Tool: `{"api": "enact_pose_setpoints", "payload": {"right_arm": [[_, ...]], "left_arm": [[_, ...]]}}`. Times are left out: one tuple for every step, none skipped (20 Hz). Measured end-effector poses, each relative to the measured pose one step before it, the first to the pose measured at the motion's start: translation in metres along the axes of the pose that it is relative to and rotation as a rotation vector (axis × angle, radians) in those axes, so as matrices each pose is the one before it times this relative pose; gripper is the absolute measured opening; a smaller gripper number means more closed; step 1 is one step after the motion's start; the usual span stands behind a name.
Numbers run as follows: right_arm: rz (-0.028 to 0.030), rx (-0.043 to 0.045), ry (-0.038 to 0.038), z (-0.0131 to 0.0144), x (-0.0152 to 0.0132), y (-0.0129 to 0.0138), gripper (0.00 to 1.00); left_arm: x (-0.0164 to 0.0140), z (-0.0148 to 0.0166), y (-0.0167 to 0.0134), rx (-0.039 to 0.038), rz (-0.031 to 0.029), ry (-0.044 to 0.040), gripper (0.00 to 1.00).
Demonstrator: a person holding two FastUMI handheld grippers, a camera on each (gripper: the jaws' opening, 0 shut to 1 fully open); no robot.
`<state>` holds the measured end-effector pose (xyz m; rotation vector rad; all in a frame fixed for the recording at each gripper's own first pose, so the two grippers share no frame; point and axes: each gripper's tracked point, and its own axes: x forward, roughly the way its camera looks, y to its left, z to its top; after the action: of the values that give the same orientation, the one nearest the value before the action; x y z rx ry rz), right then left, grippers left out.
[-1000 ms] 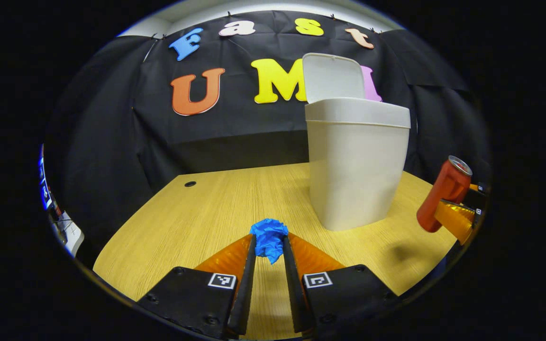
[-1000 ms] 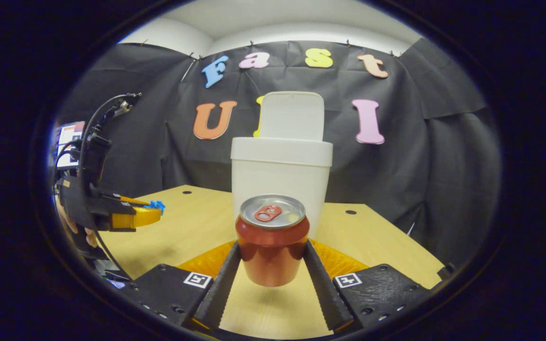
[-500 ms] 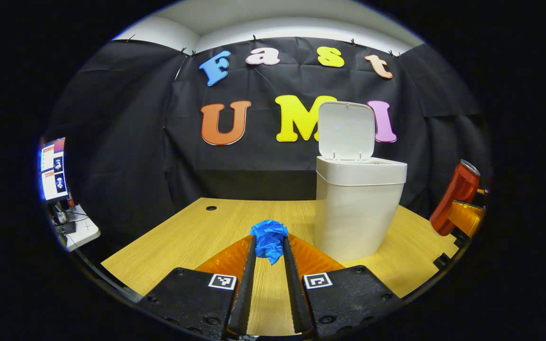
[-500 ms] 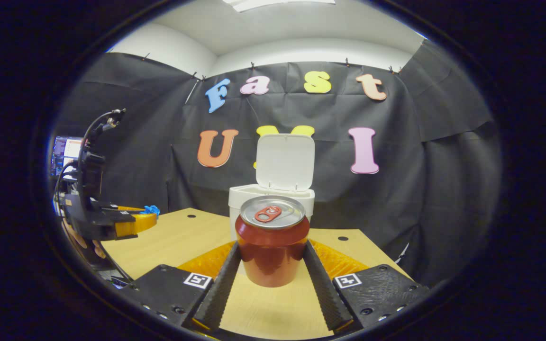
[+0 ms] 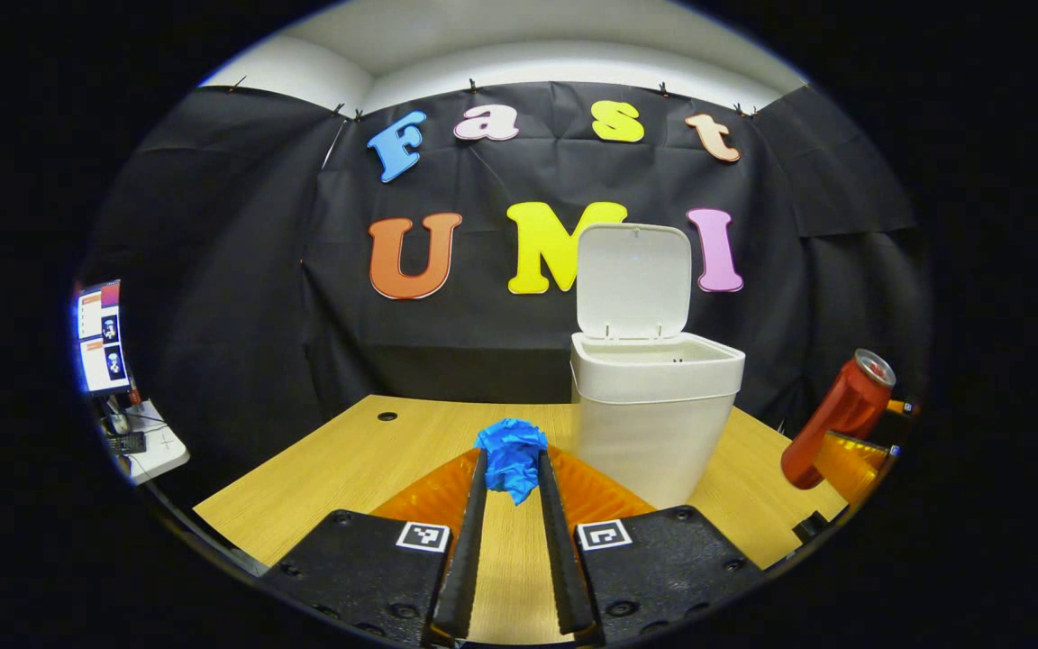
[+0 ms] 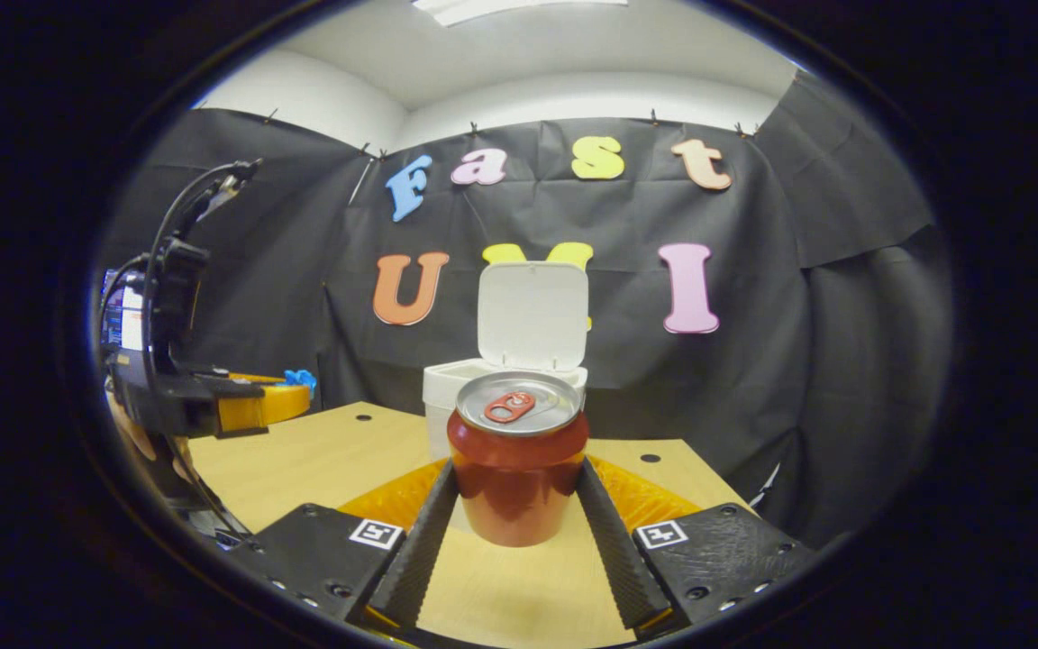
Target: Press the lid of the desktop garbage bin to open it, pick up the crumpled paper on the desktop and throw it into the bin, then pick up the pop can on the desktop and drop it into the bin, and finally close the garbage bin lid.
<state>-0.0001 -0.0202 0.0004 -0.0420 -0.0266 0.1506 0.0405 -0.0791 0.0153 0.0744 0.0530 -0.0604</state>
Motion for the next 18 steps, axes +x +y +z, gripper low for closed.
{"api": "enact_pose_setpoints", "payload": {"right_arm": [[0.00053,0.00113,-0.00062,0.00199,-0.00031,-0.00312,0.78],[-0.00194,0.00080,-0.00581,0.00372,-0.00137,-0.00441,0.79],[-0.00532,0.00412,-0.00767,0.00292,-0.00088,-0.00577,0.79],[-0.00977,0.00551,-0.00816,0.00352,-0.00099,-0.00620,0.78],[-0.01192,0.01196,-0.00777,0.00222,-0.00105,-0.00651,0.78],[-0.01016,0.01319,-0.00865,0.00402,-0.00023,-0.00616,0.78],[-0.01075,0.01170,-0.00533,0.00114,-0.00038,-0.00610,0.78],[-0.00499,0.00671,-0.00423,0.00160,-0.00058,-0.00508,0.78],[-0.00450,0.00536,-0.00377,0.00086,-0.00031,-0.00130,0.78],[-0.00748,0.00430,-0.00329,0.00153,-0.00040,-0.00459,0.79],[-0.00708,0.00232,-0.00549,0.00063,0.00029,-0.00717,0.79],[-0.00804,0.00399,-0.00550,0.00182,0.00006,-0.00466,0.78],[-0.00989,0.00039,-0.00387,0.00071,0.00132,-0.00387,0.79],[-0.01472,-0.00102,-0.00182,0.00091,0.00121,-0.00459,0.78],[-0.01606,-0.00084,-0.00183,0.00012,0.00115,-0.00491,0.78],[-0.00834,-0.00238,0.00017,0.00003,0.00155,-0.00275,0.78],[-0.00088,-0.00031,0.00488,-0.00378,0.00059,-0.00156,0.78],[0.00319,0.00262,0.00475,-0.00173,0.00082,-0.00196,0.78]], "left_arm": [[0.00383,0.00621,-0.00346,-0.01358,-0.00231,-0.00008,0.37],[0.00509,0.00568,-0.00068,-0.02102,0.00908,0.00736,0.37],[0.00663,0.00479,-0.00269,-0.02549,-0.00256,0.00468,0.37],[0.00840,0.00647,-0.00649,-0.02410,-0.00928,-0.00025,0.33],[0.00872,0.00684,-0.00718,-0.01655,-0.01108,-0.00376,0.33],[0.00924,0.00773,-0.01175,-0.01377,-0.02888,-0.00952,0.37],[0.00933,0.00612,-0.00986,-0.01365,-0.02719,-0.00704,0.37],[0.01082,0.00715,-0.00740,-0.00985,-0.01779,-0.00901,0.37],[0.01246,0.00744,-0.01154,-0.01748,-0.02913,-0.01076,0.37],[0.01112,0.00568,-0.00828,0.00022,-0.01668,-0.01449,0.37],[0.01144,0.00353,-0.00754,0.00578,-0.01287,-0.01318,0.37],[0.01163,0.00347,-0.00629,0.01210,-0.00847,-0.01003,0.37],[0.01148,0.00073,-0.00874,0.00829,-0.01901,-0.00811,0.36],[0.01110,0.00204,-0.00960,0.02248,-0.02028,-0.00907,0.37],[0.00953,0.00196,-0.00861,0.02151,-0.03004,-0.01092,0.37],[0.00796,0.00117,-0.01507,-0.00914,-0.06651,-0.01176,0.37],[0.00605,0.00412,-0.01223,0.00838,-0.04782,-0.01943,0.37],[0.00682,0.00895,-0.00440,0.01143,-0.02632,-0.04145,0.37]]}}
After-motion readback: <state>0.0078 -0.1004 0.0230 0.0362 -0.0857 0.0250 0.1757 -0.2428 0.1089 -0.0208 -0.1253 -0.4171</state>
